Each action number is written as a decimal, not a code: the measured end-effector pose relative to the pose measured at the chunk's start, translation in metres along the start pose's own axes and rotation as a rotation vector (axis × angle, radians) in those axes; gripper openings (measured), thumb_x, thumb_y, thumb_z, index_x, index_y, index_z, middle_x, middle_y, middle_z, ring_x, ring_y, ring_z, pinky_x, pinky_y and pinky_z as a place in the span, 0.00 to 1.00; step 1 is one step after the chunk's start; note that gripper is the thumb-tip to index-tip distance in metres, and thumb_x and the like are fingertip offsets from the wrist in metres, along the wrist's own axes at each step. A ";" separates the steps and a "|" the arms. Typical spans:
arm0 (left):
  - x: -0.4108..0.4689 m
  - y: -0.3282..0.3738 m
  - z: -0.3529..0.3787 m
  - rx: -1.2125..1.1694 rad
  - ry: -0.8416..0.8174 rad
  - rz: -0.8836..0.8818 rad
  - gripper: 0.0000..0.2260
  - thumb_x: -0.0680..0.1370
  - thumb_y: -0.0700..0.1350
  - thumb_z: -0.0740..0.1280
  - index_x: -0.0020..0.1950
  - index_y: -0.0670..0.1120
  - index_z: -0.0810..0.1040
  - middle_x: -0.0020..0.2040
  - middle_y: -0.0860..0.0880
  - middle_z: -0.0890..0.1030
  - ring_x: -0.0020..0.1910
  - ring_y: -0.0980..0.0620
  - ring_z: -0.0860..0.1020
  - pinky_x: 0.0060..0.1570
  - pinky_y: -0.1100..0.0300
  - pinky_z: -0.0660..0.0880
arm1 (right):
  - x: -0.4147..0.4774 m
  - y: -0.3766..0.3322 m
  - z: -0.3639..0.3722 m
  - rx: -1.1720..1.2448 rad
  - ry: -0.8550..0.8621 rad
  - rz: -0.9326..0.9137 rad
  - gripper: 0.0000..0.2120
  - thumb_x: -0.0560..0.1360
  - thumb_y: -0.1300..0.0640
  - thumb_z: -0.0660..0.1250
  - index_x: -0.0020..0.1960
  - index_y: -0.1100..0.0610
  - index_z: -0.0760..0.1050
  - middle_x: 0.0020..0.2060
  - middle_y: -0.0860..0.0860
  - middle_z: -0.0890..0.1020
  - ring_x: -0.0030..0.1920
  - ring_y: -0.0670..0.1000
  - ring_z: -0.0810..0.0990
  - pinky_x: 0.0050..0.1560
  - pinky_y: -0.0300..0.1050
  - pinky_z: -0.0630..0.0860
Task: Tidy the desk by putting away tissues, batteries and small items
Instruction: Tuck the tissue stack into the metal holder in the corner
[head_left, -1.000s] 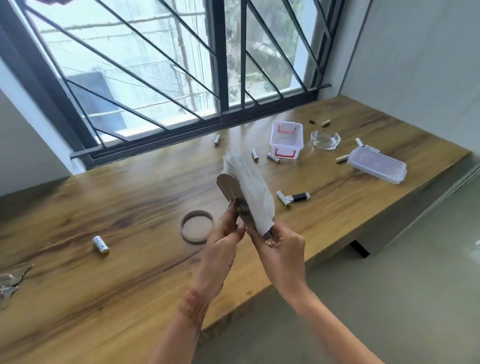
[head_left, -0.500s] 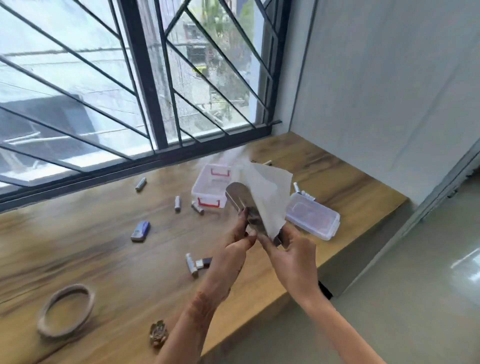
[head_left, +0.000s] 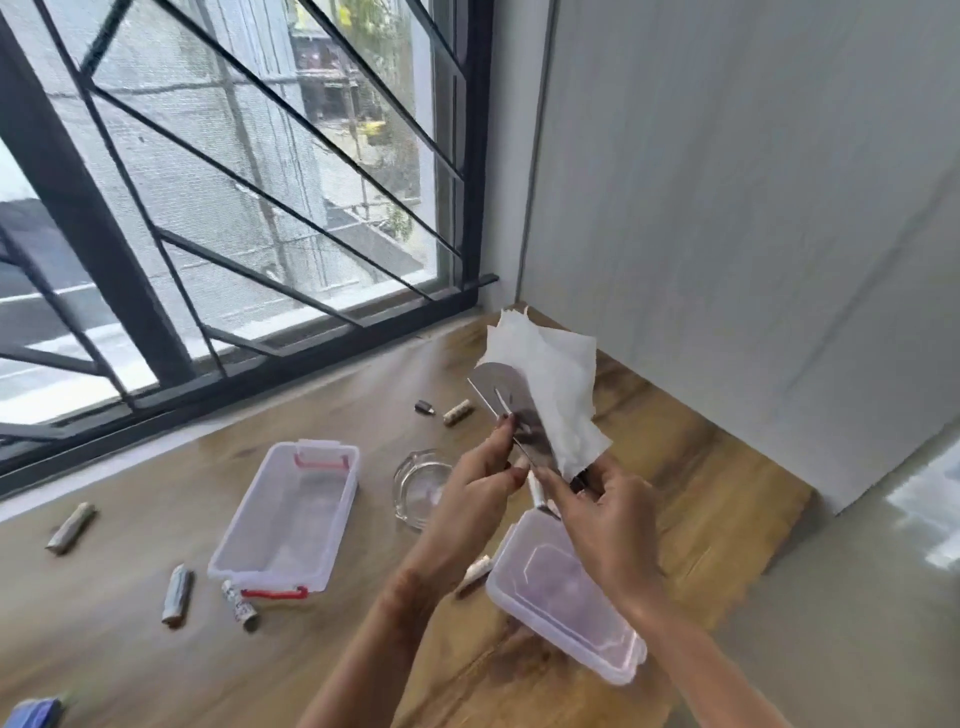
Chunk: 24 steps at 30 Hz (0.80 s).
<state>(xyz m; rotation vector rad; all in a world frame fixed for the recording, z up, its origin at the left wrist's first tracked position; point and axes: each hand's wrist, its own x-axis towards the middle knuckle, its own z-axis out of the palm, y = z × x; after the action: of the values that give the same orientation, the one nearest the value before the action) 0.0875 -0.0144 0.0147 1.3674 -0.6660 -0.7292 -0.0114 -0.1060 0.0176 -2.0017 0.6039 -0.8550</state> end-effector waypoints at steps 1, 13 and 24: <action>0.019 -0.002 0.001 0.010 -0.016 -0.002 0.25 0.75 0.39 0.61 0.73 0.44 0.63 0.72 0.51 0.67 0.72 0.57 0.63 0.70 0.61 0.62 | 0.015 0.008 0.002 0.015 0.002 0.015 0.15 0.69 0.52 0.72 0.54 0.57 0.79 0.35 0.43 0.83 0.33 0.41 0.80 0.33 0.32 0.75; 0.198 -0.022 0.016 0.168 0.054 -0.071 0.17 0.79 0.35 0.57 0.68 0.43 0.70 0.66 0.55 0.69 0.69 0.56 0.65 0.71 0.61 0.60 | 0.167 0.102 0.022 0.043 0.071 0.101 0.08 0.70 0.59 0.73 0.47 0.57 0.79 0.35 0.43 0.81 0.37 0.41 0.80 0.35 0.27 0.71; 0.314 -0.042 0.034 0.107 0.142 -0.193 0.14 0.78 0.33 0.54 0.56 0.41 0.77 0.43 0.66 0.71 0.38 0.73 0.72 0.40 0.80 0.67 | 0.285 0.184 0.056 0.087 -0.002 0.143 0.10 0.72 0.58 0.70 0.49 0.63 0.79 0.34 0.46 0.78 0.32 0.35 0.74 0.34 0.25 0.67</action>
<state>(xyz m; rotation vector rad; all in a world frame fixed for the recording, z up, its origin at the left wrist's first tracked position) 0.2517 -0.2846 -0.0234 1.5817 -0.4705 -0.7495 0.1988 -0.3663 -0.0641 -1.8571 0.6880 -0.7796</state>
